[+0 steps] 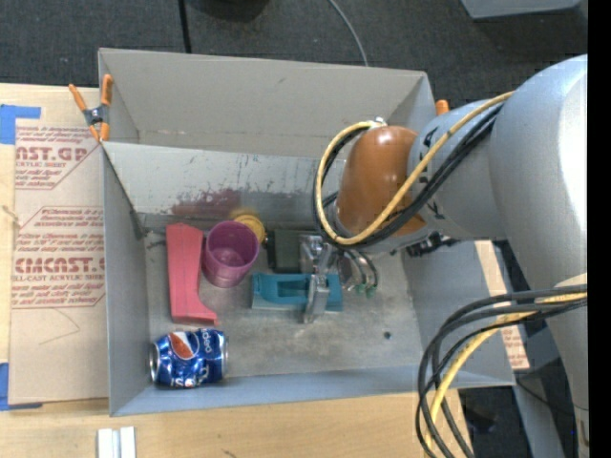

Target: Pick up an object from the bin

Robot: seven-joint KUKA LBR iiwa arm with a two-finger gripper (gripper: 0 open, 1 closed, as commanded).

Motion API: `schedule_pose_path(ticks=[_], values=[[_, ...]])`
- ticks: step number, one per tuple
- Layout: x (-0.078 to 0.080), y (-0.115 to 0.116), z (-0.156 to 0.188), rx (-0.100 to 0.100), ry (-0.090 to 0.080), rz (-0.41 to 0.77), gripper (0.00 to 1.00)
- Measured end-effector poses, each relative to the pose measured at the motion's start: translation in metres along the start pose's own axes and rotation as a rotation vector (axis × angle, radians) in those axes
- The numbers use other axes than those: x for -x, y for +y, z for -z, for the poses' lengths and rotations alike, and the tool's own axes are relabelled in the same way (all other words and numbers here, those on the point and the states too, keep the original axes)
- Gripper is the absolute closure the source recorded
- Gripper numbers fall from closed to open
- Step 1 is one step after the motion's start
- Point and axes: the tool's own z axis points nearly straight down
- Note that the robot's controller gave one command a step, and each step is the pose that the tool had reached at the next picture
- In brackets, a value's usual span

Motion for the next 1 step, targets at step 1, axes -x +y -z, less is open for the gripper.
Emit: schedule_pose_path(ticks=[1], values=[[0.0, 0.0, 0.0, 0.0, 0.0, 0.0, 1.0]])
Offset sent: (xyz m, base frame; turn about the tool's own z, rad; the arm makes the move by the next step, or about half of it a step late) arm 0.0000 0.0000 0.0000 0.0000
